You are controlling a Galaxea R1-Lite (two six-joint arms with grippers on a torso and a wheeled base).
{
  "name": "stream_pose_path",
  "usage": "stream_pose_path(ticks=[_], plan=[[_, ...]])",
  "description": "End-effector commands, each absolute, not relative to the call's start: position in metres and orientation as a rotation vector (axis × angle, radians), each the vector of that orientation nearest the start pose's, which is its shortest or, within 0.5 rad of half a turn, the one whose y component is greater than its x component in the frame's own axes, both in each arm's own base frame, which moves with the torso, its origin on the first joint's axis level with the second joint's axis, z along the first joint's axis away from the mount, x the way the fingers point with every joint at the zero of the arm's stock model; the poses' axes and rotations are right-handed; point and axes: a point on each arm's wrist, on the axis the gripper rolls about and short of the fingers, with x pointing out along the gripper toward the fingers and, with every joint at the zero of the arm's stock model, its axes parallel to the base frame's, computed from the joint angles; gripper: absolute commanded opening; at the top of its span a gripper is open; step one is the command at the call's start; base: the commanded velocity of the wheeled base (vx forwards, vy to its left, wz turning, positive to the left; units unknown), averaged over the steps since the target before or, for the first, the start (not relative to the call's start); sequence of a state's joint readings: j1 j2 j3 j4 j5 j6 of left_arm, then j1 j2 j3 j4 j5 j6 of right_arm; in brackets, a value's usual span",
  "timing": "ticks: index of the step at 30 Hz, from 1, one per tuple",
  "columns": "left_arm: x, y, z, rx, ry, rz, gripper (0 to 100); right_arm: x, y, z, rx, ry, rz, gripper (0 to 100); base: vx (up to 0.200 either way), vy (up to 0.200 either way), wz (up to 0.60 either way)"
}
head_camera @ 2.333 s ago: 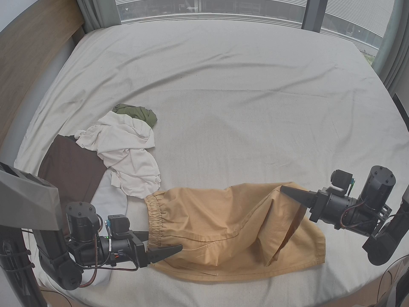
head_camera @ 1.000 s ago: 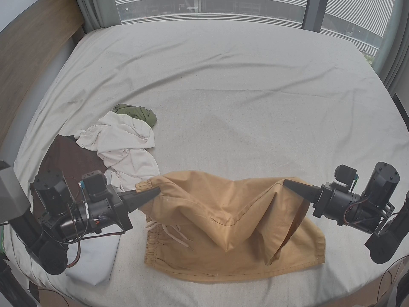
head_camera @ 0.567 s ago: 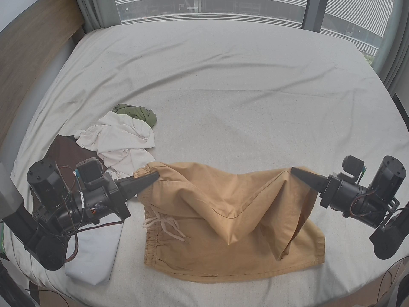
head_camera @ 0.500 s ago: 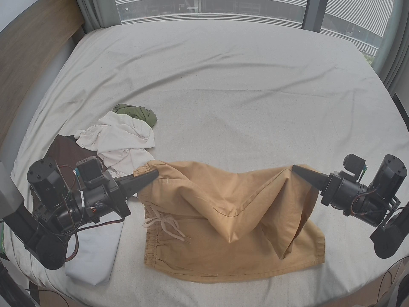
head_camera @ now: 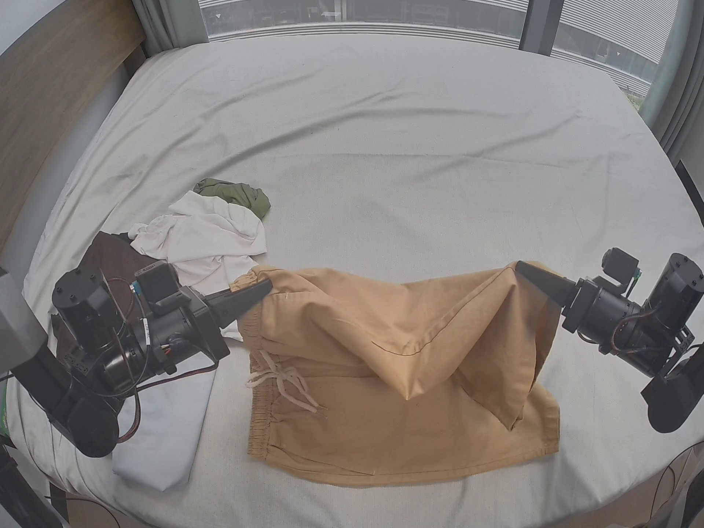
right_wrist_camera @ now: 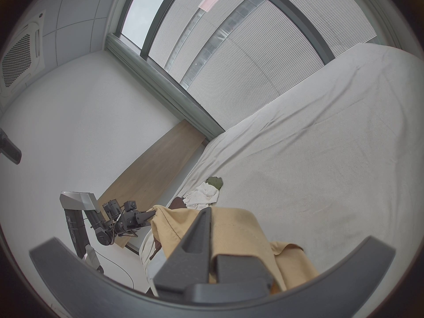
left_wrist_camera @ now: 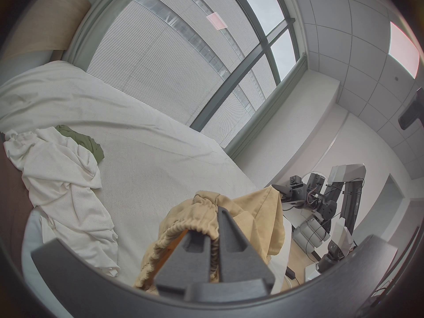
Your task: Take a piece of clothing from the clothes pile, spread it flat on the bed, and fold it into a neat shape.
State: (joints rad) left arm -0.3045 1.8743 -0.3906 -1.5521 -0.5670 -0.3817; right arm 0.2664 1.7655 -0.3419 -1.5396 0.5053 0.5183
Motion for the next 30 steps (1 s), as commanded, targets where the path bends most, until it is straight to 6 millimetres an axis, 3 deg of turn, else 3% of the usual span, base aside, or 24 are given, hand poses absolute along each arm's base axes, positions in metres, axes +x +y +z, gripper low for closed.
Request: stream_pose_path(ticks=[1, 8, 30], plan=[[0.265, -0.09, 0.122, -0.346, 0.103, -0.851, 0, 0.25, 0.069, 0.147, 0.478, 0.064, 0.761, 0, 0.0, 0.0, 0.0], [0.274, -0.078, 0.126, -0.353, 0.076, -0.807, 0, 0.253, 0.063, 0.15, 0.492, 0.052, 0.74, 0, 0.0, 0.0, 0.0], [0.28, -0.077, 0.123, -0.364, 0.083, -0.798, 0, 0.256, 0.031, 0.164, 0.49, -0.001, 0.713, 0, 0.0, 0.0, 0.0]])
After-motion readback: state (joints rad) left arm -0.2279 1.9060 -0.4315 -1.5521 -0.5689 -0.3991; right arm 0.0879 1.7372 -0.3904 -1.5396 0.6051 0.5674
